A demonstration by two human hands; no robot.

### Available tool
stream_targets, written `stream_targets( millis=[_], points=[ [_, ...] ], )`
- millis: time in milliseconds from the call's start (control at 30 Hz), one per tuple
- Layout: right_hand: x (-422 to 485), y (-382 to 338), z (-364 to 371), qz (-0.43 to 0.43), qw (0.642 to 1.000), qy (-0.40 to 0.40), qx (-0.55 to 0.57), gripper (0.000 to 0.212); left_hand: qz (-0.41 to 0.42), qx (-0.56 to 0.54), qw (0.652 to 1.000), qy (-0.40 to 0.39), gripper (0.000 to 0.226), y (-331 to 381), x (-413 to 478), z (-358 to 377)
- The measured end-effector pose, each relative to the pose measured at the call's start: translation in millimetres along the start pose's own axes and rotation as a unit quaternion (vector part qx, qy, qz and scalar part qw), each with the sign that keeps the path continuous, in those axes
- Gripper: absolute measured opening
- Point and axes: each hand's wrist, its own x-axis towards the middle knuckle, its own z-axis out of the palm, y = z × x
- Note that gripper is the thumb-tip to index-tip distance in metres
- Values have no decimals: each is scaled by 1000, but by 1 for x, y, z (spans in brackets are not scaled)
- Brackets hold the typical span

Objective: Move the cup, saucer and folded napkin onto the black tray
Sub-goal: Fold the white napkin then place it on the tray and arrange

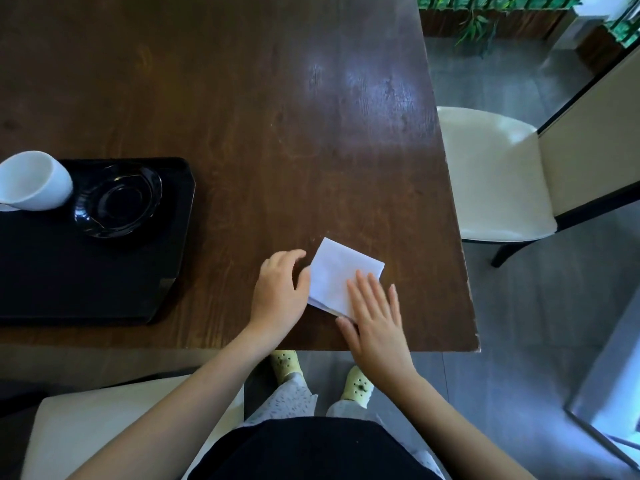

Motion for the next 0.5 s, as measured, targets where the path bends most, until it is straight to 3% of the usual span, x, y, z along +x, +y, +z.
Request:
stream_targets(
  millis=[133,200,333,500],
  points=[
    [32,5,-33,115,975,159,106,59,76,48,991,103,35,18,16,-1],
    [52,2,-36,119,980,142,77,56,115,62,988,82,38,28,19,11],
    [55,-11,-3,54,997,32,-34,55,139,185,972,-38,49,17,2,46],
    [50,1,14,30,996,30,-79,58,160,212,962,-62,52,-12,2,53]
  ],
)
